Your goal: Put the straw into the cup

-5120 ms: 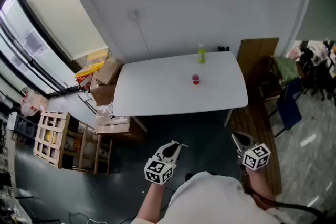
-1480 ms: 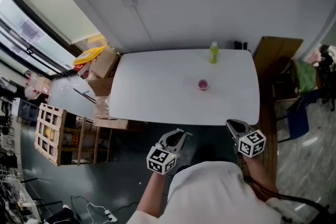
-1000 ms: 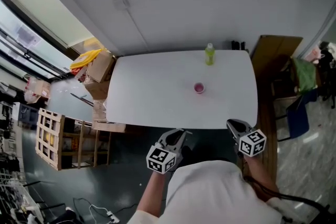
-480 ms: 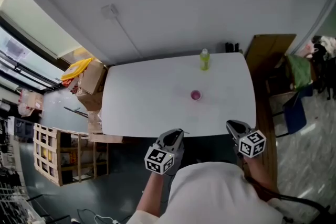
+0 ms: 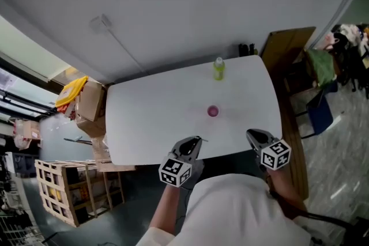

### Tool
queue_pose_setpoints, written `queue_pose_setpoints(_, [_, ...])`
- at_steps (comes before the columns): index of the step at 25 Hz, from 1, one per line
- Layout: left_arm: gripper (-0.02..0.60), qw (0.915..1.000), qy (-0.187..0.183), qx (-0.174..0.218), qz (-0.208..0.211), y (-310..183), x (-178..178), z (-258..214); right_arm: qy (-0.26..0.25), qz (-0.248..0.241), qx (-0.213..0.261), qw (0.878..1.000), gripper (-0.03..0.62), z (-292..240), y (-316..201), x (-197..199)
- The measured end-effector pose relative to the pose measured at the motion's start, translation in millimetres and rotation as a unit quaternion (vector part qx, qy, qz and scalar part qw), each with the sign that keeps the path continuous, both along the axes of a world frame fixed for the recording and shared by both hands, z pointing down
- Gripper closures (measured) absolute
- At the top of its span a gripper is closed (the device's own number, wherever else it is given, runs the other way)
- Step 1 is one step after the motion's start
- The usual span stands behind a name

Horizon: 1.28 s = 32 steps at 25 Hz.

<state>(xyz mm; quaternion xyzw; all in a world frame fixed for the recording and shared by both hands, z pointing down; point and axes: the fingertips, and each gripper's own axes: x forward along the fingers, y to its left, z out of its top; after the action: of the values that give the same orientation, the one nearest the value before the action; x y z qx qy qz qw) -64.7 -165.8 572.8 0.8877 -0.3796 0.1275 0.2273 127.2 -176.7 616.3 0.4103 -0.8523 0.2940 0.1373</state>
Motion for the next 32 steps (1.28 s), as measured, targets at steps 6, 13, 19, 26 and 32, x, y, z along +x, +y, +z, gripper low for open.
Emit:
queue_pose_setpoints(6, [0.557, 0.9988, 0.002, 0.0, 0.049, -38, 1, 7, 0.004, 0.016, -0.012, 1.0, 0.557, 6, -17, -20])
queue_pose_setpoints(13, [0.557, 0.995, 0.001, 0.005, 0.1, -67, 6, 11, 0.011, 0.042, -0.019, 0.999, 0.557, 12, -34, -30])
queue_pose_setpoints(19, [0.557, 0.9918, 0.001, 0.005, 0.128, -83, 11, 19, 0.019, 0.058, -0.024, 0.998, 0.557, 15, -41, -32])
queue_pose_setpoints(26, [0.557, 0.992, -0.004, 0.005, 0.126, -98, 26, 39, 0.023, 0.055, -0.039, 0.997, 0.557, 22, -41, -25])
queue_pose_setpoints(32, [0.557, 0.9923, -0.026, -0.006, 0.121, -110, 40, 61, 0.012, 0.04, -0.062, 0.997, 0.557, 43, -52, -18])
